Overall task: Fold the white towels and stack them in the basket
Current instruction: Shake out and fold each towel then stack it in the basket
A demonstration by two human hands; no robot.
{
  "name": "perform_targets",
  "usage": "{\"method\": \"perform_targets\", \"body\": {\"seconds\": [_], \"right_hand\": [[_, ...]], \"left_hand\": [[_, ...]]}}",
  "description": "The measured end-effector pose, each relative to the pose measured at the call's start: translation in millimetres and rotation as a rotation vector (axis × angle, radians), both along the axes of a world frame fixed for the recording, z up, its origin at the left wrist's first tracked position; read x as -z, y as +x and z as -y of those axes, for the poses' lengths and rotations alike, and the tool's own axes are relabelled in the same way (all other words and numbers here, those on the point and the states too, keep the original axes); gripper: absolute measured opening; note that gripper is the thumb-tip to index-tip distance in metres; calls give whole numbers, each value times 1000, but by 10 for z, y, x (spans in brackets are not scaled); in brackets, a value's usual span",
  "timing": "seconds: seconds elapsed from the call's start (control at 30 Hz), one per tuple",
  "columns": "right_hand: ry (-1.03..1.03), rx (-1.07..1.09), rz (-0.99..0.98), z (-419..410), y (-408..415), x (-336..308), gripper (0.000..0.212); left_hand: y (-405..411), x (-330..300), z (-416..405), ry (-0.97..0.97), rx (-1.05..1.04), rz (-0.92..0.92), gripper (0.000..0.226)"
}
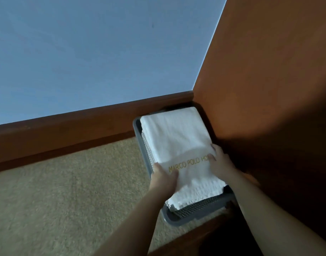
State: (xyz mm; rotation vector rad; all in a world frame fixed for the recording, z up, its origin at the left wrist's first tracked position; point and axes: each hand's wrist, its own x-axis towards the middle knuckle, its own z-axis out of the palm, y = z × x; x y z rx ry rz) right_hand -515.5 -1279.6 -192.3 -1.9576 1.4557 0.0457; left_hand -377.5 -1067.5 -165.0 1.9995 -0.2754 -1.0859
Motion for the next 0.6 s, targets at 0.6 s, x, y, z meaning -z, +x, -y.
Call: {"method": "perform_targets", "body": {"seconds": [0.6], "right_hand": [[-396, -291, -137, -860, 226, -387, 65]], "left_hand": [[-69, 4, -475, 38, 145, 281, 60]]}}
